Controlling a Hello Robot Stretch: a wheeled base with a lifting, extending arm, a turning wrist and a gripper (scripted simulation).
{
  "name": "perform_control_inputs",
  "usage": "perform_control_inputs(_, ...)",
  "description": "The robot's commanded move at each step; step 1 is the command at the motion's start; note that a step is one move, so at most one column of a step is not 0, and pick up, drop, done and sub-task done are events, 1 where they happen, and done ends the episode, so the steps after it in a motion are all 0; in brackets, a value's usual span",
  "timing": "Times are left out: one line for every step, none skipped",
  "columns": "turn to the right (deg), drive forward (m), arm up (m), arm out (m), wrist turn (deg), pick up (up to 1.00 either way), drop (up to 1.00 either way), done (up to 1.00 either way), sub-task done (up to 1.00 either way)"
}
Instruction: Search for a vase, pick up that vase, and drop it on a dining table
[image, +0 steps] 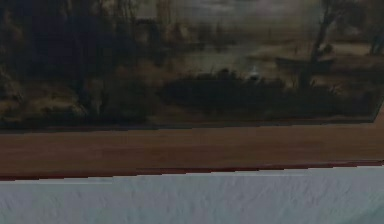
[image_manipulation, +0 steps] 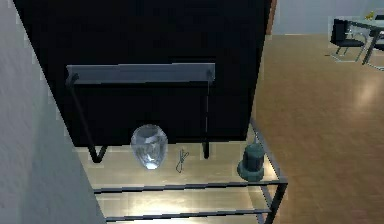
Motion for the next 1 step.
perform_control_inputs(45.0,0.00,0.00,0.00,0.0,0.00,0.00,0.00,0.00)
